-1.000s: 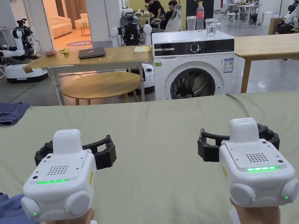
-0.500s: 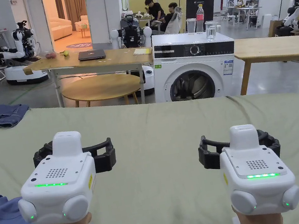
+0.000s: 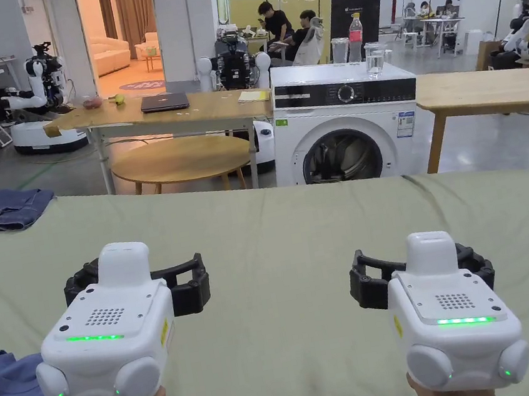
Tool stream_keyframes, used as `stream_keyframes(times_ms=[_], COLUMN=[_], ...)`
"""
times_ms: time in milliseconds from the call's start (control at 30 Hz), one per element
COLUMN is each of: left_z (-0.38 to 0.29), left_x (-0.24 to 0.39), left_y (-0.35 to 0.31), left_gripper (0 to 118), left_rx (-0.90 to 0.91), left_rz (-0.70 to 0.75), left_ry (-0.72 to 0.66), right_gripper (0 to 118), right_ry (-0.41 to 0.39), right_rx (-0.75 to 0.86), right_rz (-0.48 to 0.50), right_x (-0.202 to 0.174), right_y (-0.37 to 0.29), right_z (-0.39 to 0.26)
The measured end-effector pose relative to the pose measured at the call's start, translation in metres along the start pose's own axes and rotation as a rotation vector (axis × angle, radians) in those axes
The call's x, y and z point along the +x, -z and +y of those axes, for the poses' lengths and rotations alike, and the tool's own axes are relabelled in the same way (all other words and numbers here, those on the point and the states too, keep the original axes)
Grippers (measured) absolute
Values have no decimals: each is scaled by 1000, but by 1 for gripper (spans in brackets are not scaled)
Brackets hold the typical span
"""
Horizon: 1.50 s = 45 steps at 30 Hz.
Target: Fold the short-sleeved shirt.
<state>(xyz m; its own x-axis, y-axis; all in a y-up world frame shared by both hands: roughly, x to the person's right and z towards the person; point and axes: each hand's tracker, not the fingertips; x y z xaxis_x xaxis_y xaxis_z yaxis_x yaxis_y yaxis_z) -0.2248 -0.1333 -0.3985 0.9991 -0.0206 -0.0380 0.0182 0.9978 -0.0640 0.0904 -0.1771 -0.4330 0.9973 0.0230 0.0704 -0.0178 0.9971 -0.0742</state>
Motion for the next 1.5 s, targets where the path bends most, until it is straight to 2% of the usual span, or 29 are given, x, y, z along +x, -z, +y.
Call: stream_keyframes(times_ms=[500, 567, 600, 633, 667, 700, 733, 767, 833, 900, 1067, 1300, 1500], left_z=[3, 3, 3, 3, 3, 3, 3, 3, 4, 4, 1, 5, 6], left_x=[-3, -2, -2, -2, -1, 0, 0, 1, 2, 5, 8, 3, -10], left_y=[-5, -6, -7, -7, -8, -8, -9, -9, -8, -6, -7, -2, -8], left_gripper=[118, 116, 112, 103, 90, 68, 29, 7, 0, 0, 0, 0, 0], left_rx=[19, 20, 21, 22, 24, 27, 28, 29, 12, -4, 0, -56, -62], left_rz=[-12, -12, -16, -19, -25, -26, -27, -33, -37, -29, -45, -5, 15], left_ry=[-47, -47, -45, -42, -38, -32, -29, -26, -13, 6, 4, -20, -35], right_gripper=[118, 113, 105, 88, 71, 52, 20, 2, 0, 0, 0, 0, 0], right_ry=[46, 50, 53, 53, 55, 52, 49, 47, 44, 33, 31, 15, 40], right_rx=[-14, -9, -9, -5, 3, 12, 13, 14, 15, 27, 34, 44, 17], right_rz=[-3, -8, -3, 3, 8, 14, 14, 13, 6, -29, -5, -35, -35], right_x=[2, 3, 4, 4, 4, 4, 4, 3, 2, 0, 1, 2, 1], right_y=[-4, -6, -7, -7, -7, -8, -9, -9, -8, -10, -13, -17, -16], right_z=[4, 3, 3, 3, 4, 4, 5, 6, 7, 8, 8, 6, 9])
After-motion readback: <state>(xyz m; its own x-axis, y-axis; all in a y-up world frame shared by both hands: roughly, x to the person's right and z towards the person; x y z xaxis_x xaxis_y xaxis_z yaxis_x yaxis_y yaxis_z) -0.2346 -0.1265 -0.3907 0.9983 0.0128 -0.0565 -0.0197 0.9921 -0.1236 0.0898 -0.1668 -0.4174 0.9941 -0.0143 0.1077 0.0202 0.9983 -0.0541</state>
